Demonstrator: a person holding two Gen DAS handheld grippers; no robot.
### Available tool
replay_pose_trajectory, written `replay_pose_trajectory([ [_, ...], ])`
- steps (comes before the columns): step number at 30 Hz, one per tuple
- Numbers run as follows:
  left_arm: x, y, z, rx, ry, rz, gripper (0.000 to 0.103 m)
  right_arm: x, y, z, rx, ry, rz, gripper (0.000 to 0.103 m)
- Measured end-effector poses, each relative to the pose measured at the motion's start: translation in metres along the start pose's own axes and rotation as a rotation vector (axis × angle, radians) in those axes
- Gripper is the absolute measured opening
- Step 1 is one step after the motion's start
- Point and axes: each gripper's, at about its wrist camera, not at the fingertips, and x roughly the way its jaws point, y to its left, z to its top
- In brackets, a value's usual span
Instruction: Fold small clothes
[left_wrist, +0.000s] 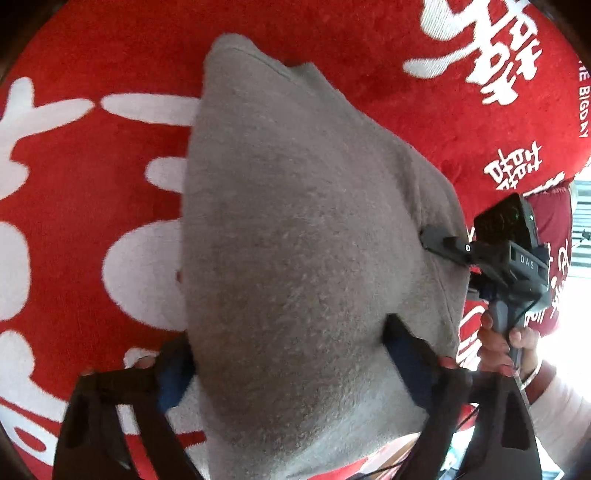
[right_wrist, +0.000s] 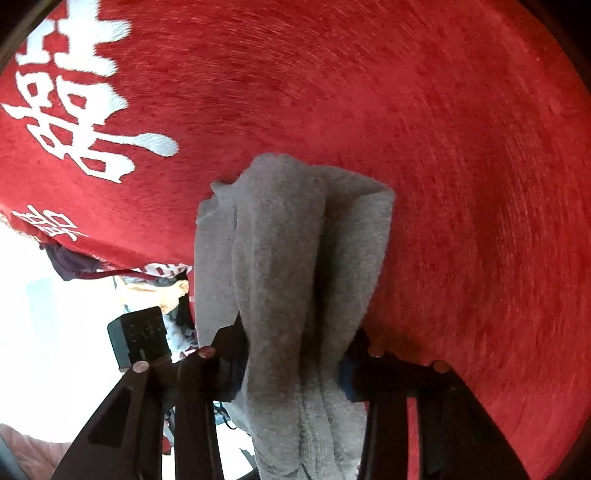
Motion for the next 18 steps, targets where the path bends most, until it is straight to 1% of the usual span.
replay_pose_trajectory([
  [1,-0.004,0.001,-0.002,0.003,-0.01,-0.008,0.073,-0.001,0.003,-0.003,0.007,-0.012,0.013,0.04],
  [2,-0.008,0.003,-0.004,0.008,-0.017,-0.02,0.068,-0.001,0.005,-0.005,0.014,-0.019,0.029,0.04],
  [3,-0.014,0.003,-0.007,0.019,-0.025,-0.038,0.06,-0.002,0.007,-0.009,0.02,-0.026,0.053,0.039],
  [4,-0.017,0.004,-0.008,0.028,-0.03,-0.049,0.054,-0.001,0.011,-0.011,0.022,-0.03,0.069,0.039],
  [5,-0.021,0.004,-0.009,0.039,-0.034,-0.06,0.052,-0.002,0.014,-0.014,0.022,-0.034,0.082,0.039],
  [9,-0.039,0.0,-0.019,0.087,-0.056,-0.078,0.051,-0.006,0.03,-0.03,0.024,-0.053,0.123,0.039],
  [11,-0.049,0.001,-0.024,0.089,-0.066,-0.087,0.051,-0.007,0.039,-0.04,0.021,-0.058,0.134,0.039],
  [15,-0.076,0.011,-0.041,0.094,-0.081,-0.111,0.051,-0.006,0.057,-0.061,0.014,-0.052,0.141,0.039],
  [18,-0.098,0.022,-0.058,0.107,-0.082,-0.111,0.051,0.004,0.076,-0.08,0.002,-0.041,0.14,0.039],
])
